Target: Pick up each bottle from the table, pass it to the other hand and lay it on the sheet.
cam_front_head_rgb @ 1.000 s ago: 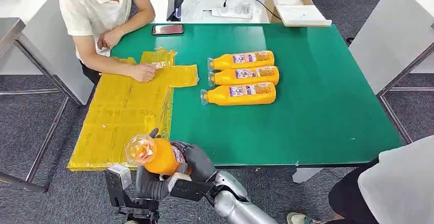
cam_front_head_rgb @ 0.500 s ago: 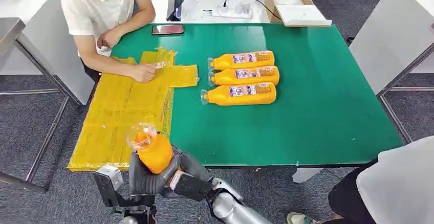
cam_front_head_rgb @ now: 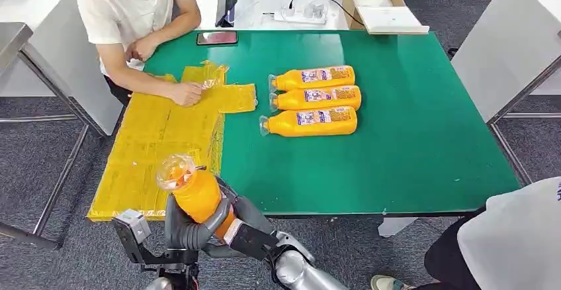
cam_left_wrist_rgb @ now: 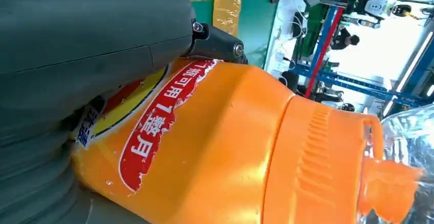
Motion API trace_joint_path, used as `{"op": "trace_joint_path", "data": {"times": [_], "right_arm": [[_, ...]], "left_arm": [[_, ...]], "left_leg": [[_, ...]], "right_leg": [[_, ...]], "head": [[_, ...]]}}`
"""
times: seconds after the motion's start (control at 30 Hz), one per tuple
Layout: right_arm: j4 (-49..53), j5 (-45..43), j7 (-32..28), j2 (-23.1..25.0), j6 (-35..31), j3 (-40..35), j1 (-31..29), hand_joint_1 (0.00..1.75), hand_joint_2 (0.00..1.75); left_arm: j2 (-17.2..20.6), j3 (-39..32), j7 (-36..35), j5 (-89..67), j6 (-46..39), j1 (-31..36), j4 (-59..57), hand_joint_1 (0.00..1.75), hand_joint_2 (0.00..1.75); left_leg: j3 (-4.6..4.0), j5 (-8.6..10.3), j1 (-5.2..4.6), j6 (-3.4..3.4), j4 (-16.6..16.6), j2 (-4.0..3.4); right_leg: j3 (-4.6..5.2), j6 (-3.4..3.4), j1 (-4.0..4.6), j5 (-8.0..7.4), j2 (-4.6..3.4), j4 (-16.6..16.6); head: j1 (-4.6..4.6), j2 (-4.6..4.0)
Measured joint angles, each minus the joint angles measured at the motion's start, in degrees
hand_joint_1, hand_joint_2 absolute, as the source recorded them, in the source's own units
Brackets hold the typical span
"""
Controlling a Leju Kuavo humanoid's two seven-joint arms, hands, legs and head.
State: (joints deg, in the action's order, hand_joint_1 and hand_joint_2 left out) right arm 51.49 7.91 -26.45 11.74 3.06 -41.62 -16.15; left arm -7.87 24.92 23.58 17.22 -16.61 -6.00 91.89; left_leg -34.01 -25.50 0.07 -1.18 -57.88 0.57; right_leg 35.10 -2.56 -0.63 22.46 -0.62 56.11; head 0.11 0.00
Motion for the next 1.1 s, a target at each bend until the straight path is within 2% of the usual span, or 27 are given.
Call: {"op": "trace_joint_path", "data": {"times": [0.2, 0.3, 0.33, 0.4, 0.47, 0.57, 0.67, 0.8, 1.1], "right_arm": [[2.7, -2.9, -3.0, -0.7, 0.9, 1.0, 2.1, 0.00, 0.00], [6.2, -2.7, -5.6, -1.0, -2.4, 2.3, 5.0, 0.00, 0.00], [7.3, -2.9, -6.9, -1.1, -4.7, 3.0, 6.1, 0.00, 0.00], [14.3, -4.3, -11.6, -0.7, -16.5, 6.2, 10.7, 0.00, 0.00], [22.7, -5.8, -11.7, -0.6, -27.0, 10.6, 13.6, 0.00, 0.00], [33.1, -9.8, -11.7, 0.1, -33.5, 16.5, 17.9, 0.00, 0.00], [39.9, -11.6, -11.7, 2.1, -34.4, 22.9, 20.6, 0.00, 0.00], [43.3, -12.3, -11.7, 3.8, -34.0, 28.5, 22.1, 0.00, 0.00], [45.6, -12.0, -11.7, 5.1, -33.8, 32.2, 23.1, 0.00, 0.00]], "left_arm": [[0.5, -0.6, -1.2, 2.7, 3.6, -0.1, 0.8, 1.75, 1.75], [1.0, -1.0, 0.0, -5.9, -1.4, 0.0, 1.5, 1.75, 1.75], [1.4, -1.2, 0.2, -8.7, -3.2, 0.1, 1.6, 1.75, 1.75], [1.9, -2.3, 0.3, -13.3, -7.2, -0.1, 1.9, 1.75, 1.75], [2.7, -3.9, 0.2, -15.6, -9.5, -0.4, 2.1, 1.75, 1.75], [3.7, -5.3, -1.0, -21.7, -10.7, -0.6, 2.4, 1.75, 1.75], [4.7, -6.1, -2.3, -25.0, -9.5, -0.5, 2.4, 1.75, 1.75], [5.0, -7.0, -3.4, -25.4, -8.5, 0.3, 2.3, 1.75, 1.75], [5.4, -7.9, -3.8, -27.0, -9.6, 1.4, 2.1, 1.75, 1.75]], "left_leg": [[-0.02, 0.00, 0.00, 0.00, 0.0, 0.01], [-0.03, -0.01, 0.00, 0.00, 0.0, 0.04], [-0.03, -0.01, 0.00, 0.00, 0.0, 0.05], [-0.11, -0.01, 0.01, 0.00, 0.0, 0.19], [-0.15, -0.03, 0.01, 0.01, 0.0, 0.18], [-0.14, -0.03, -0.01, 0.01, 0.0, 0.15], [-0.13, -0.03, -0.01, 0.01, 0.0, 0.14], [-0.12, -0.03, -0.01, 0.01, 0.0, 0.09], [-0.11, -0.02, 0.00, 0.02, 0.0, 0.06]], "right_leg": [[0.01, 0.00, 0.00, 0.00, 0.00, 0.0], [0.01, 0.00, 0.00, 0.01, 0.01, 0.0], [0.01, 0.00, 0.00, 0.01, 0.01, 0.0], [0.01, 0.00, 0.01, 0.03, 0.05, 0.0], [0.09, 0.00, 0.00, 0.03, 0.03, 0.0], [0.08, 0.00, -0.02, 0.03, 0.03, 0.0], [0.08, 0.00, -0.02, 0.02, 0.03, 0.0], [0.08, 0.00, -0.01, 0.02, 0.03, 0.0], [0.09, 0.00, 0.00, 0.02, 0.02, 0.0]], "head": [[0.00, -0.02], [0.00, 0.00], [-0.02, -0.02], [0.04, -0.02], [-0.02, 0.00], [-0.07, 0.00], [-0.04, 0.00], [-0.04, 0.00], [-0.04, 0.00]]}}
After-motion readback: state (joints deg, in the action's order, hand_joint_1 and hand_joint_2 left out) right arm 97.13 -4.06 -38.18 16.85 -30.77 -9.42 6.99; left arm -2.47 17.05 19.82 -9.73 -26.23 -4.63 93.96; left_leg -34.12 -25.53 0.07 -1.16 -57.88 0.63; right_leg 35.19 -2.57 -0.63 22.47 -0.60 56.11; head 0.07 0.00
